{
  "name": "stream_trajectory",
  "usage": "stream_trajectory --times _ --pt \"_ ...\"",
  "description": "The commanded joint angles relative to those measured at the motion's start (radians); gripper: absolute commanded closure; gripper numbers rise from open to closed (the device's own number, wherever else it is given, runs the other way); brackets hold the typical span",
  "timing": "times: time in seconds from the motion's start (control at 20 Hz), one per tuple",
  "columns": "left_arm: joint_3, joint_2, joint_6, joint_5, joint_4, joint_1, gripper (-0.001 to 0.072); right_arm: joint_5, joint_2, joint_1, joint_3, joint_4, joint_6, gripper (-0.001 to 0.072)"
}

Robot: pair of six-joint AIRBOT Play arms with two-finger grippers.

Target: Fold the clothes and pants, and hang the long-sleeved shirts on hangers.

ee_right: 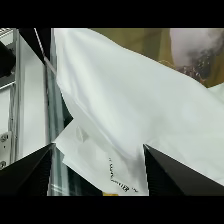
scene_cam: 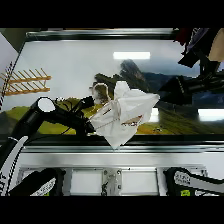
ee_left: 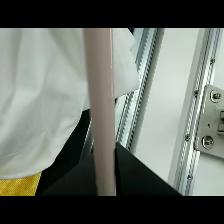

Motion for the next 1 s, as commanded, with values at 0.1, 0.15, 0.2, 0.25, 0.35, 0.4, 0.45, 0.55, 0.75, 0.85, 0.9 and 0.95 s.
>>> stream_trajectory --times 0.1,0.15,0.2,0.25,0.35,0.4,0.45,0.55,0.75,0.85,0.9,0.95 --pt "0.001 0.0 0.0 0.0 0.0 0.001 0.0689 0.038 -0.106 -0.008 -0.018 0.023 -0.188 0.01" --pt "0.001 0.0 0.0 0.0 0.0 0.001 0.069 0.039 -0.119 -0.002 -0.019 0.023 -0.19 0.01" --pt "0.001 0.0 0.0 0.0 0.0 0.001 0.069 0.039 -0.13 0.004 -0.024 0.024 -0.209 0.01" --pt "0.001 0.0 0.0 0.0 0.001 0.001 0.069 0.039 -0.138 0.011 -0.028 0.024 -0.225 0.01" --pt "0.001 0.0 0.0 0.001 0.001 0.001 0.069 0.039 -0.158 0.035 -0.03 0.024 -0.225 0.01" --pt "0.001 0.0 0.0 0.001 0.001 0.001 0.069 0.039 -0.169 0.047 -0.03 0.024 -0.225 0.01" --pt "0.001 0.0 0.0 0.001 0.001 0.001 0.0689 0.039 -0.181 0.061 -0.03 0.024 -0.225 0.01" --pt "0.001 0.0 0.0 0.002 0.001 0.001 0.0689 0.039 -0.209 0.089 -0.03 0.04 -0.225 0.01" --pt "0.001 0.0 0.0 0.002 0.001 0.001 0.0689 0.038 -0.26 0.138 -0.03 0.115 -0.225 0.01" --pt "0.001 0.0 0.0 0.001 0.0 0.001 0.0689 0.038 -0.273 0.155 -0.03 0.116 -0.225 0.01" --pt "0.001 0.0 0.0 0.001 0.0 0.001 0.069 0.038 -0.277 0.161 -0.03 0.116 -0.224 0.01" --pt "0.001 0.0 0.0 0.001 0.0 0.001 0.0689 0.037 -0.277 0.167 -0.03 0.116 -0.224 0.01"
